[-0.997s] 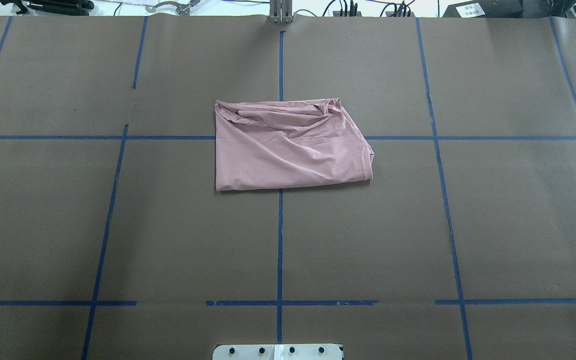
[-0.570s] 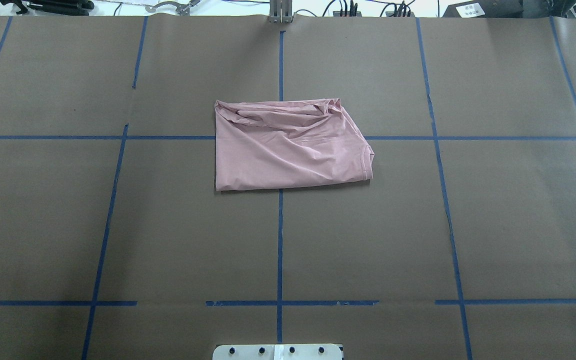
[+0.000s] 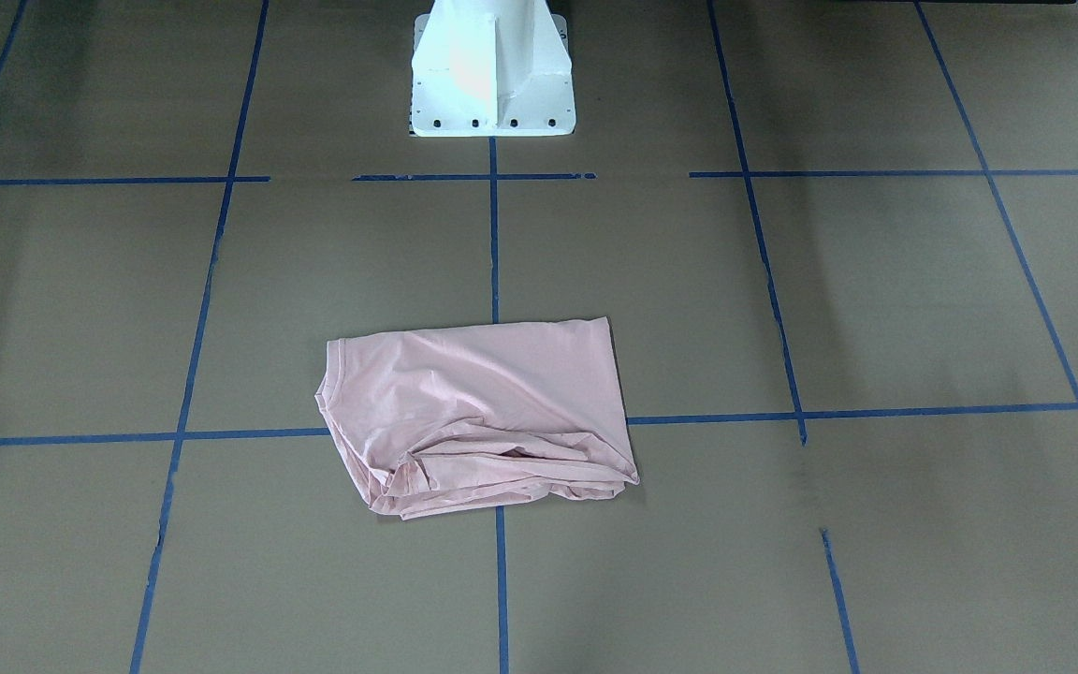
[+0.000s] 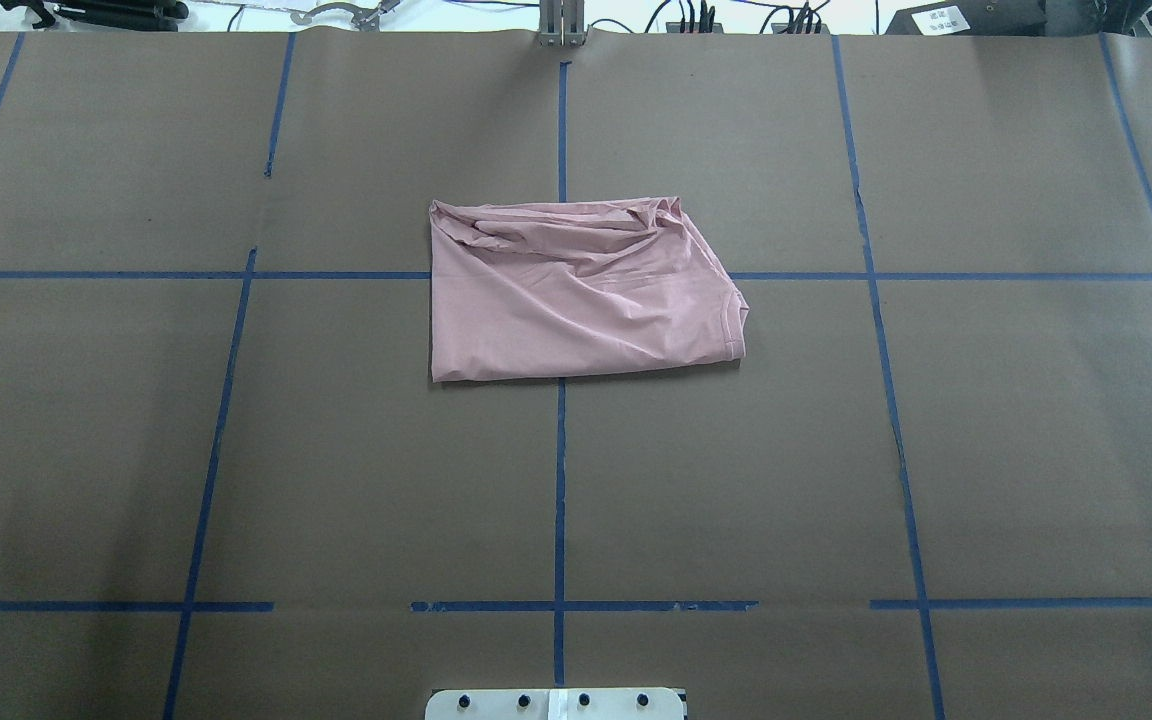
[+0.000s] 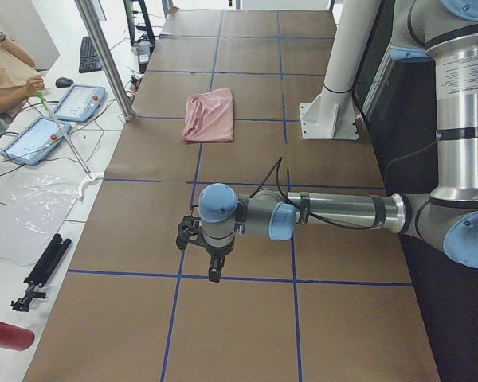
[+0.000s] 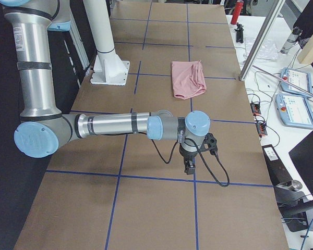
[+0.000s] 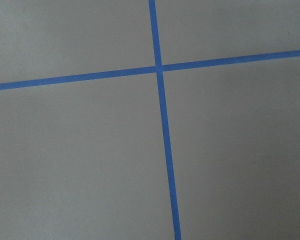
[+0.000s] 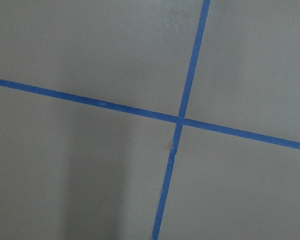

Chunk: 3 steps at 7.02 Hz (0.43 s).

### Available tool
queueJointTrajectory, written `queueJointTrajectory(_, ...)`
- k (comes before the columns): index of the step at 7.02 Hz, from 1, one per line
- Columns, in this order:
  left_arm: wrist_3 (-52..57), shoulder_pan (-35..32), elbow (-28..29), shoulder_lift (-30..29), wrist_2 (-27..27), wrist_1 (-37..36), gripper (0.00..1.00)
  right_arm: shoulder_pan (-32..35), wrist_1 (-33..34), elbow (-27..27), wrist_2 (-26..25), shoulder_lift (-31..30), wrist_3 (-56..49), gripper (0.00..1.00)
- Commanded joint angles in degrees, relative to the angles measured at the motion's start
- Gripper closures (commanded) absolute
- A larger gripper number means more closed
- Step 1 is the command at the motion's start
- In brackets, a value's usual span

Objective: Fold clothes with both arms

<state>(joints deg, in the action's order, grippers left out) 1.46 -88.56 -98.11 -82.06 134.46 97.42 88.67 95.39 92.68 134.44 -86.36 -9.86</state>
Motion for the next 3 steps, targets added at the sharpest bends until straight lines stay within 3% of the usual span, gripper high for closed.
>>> queueJointTrajectory(1,-0.05,-0.3,1.16,-0.29,-0.43,2.6,0.0,0.01,-0.11,0.05,-0.05,0.05,0.02,0.0)
queueJointTrajectory(3,0.04,-0.21,1.16,-0.55,-2.97,2.6,0.0,0.01,-0.2,-0.13,-0.14,-0.03,0.02,0.0)
